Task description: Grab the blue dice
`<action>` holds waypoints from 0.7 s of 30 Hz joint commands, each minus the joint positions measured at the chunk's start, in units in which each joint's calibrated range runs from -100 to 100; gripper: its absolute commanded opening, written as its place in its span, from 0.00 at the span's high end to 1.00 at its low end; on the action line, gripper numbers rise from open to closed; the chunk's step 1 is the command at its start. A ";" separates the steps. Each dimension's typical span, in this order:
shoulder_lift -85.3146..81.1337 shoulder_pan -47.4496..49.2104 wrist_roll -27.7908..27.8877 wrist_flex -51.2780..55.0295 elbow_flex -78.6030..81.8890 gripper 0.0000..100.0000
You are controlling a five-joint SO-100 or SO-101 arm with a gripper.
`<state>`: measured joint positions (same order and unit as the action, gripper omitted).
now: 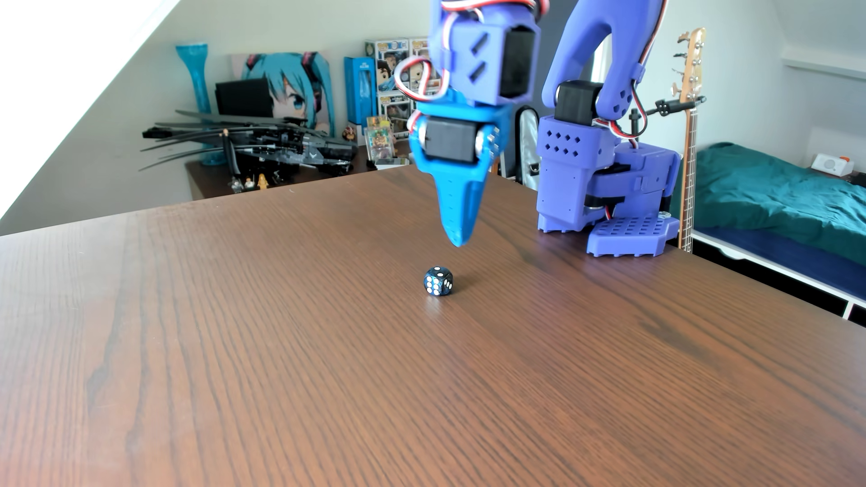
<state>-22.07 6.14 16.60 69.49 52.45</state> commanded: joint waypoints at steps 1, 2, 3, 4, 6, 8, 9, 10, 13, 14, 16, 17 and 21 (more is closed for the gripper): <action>-3.92 0.17 -0.04 -1.73 0.90 0.93; -3.67 -0.08 -0.04 -1.81 0.63 0.90; -3.75 -0.16 0.07 -1.81 0.18 0.87; -3.75 -0.16 0.17 -1.81 -0.55 0.83; -3.84 -0.33 0.22 -1.81 -1.90 0.76; -3.42 -1.23 0.22 -1.81 -3.44 0.72; -3.25 -1.88 0.22 -1.81 -4.07 0.72; -3.08 -2.45 0.28 -1.90 -4.25 0.72; 1.02 -4.01 1.85 -2.24 -4.07 0.72; 2.69 -4.91 1.91 -2.92 -4.25 0.72; 4.79 -6.46 2.33 -5.15 -4.16 0.72; 5.46 -6.87 2.69 -6.26 -3.62 0.72; 6.04 -6.87 2.75 -8.74 -0.82 0.72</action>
<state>-15.64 -0.53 19.11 62.89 52.53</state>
